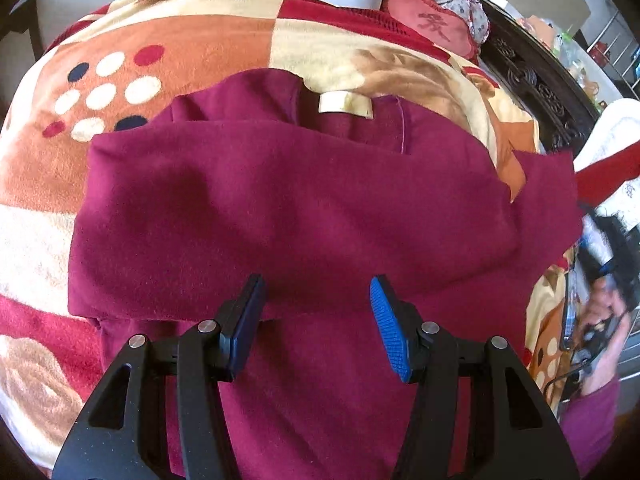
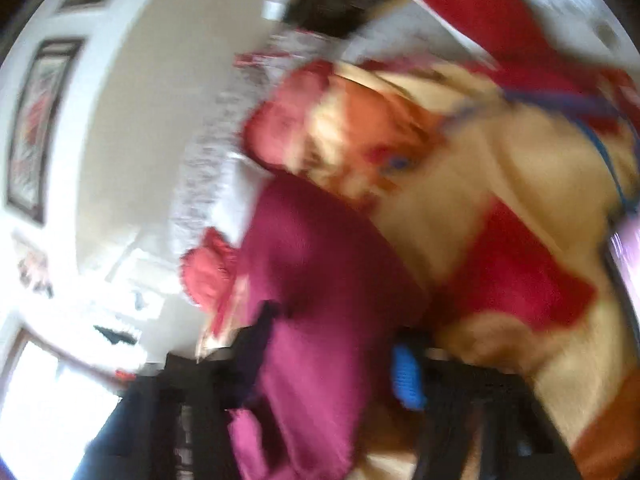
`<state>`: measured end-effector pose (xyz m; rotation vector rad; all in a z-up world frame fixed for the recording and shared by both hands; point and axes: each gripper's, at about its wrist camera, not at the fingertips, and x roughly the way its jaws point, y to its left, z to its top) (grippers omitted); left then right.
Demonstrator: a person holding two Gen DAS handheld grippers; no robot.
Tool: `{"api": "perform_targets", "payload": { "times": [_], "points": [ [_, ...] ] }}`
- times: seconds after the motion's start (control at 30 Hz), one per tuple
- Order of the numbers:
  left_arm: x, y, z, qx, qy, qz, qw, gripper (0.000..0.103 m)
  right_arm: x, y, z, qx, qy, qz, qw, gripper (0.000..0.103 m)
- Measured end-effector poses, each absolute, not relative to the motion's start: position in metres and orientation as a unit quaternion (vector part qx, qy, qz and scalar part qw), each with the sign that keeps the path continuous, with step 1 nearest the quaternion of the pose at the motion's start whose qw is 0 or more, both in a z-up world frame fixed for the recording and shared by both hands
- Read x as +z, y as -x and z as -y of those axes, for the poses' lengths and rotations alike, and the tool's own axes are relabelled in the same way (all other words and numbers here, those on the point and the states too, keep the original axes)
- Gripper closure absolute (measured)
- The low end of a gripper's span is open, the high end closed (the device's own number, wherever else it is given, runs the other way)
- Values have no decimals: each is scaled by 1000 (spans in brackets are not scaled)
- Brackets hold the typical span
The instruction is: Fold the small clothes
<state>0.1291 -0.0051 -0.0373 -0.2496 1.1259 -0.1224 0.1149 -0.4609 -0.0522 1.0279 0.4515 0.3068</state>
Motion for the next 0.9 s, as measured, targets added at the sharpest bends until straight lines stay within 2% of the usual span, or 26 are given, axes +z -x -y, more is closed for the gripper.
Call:
{"api": "perform_targets", "payload": {
  "times": [0.13, 0.23, 0.3, 0.47, 0.53, 0.57, 0.7, 0.8, 0.9],
  "points": [
    [-36, -126, -2, -54, 127, -526, 839, 48, 12, -93, 425, 209, -381, -161, 886, 72],
    [-33, -127, -11, -43, 142, -520, 841, 48, 40, -89, 358, 270, -272, -180, 906, 72],
    [-32, -126, -16, -40, 152, -518, 841, 48, 36, -92, 313, 307, -229, -213, 899, 72],
    [-26, -122, -17, -43, 152, -514, 843, 48, -13, -101, 201, 343, -114, -315, 878, 72],
    [-23, -119, -16, -49, 145, -511, 846, 48, -31, -110, 187, 321, -107, -360, 869, 64],
    [-23, -118, -17, -48, 140, -509, 848, 48, -36, -110, 189, 324, -119, -370, 862, 54],
    [-27, -116, -22, -43, 144, -509, 847, 48, -45, -77, 226, 339, -167, -359, 854, 38],
    [-30, -118, -23, -44, 149, -510, 846, 48, -39, -57, 271, 320, -208, -330, 863, 32],
    [-29, -118, -17, -48, 148, -504, 850, 48, -47, -59, 319, 268, -259, -332, 867, 32]
  ]
}}
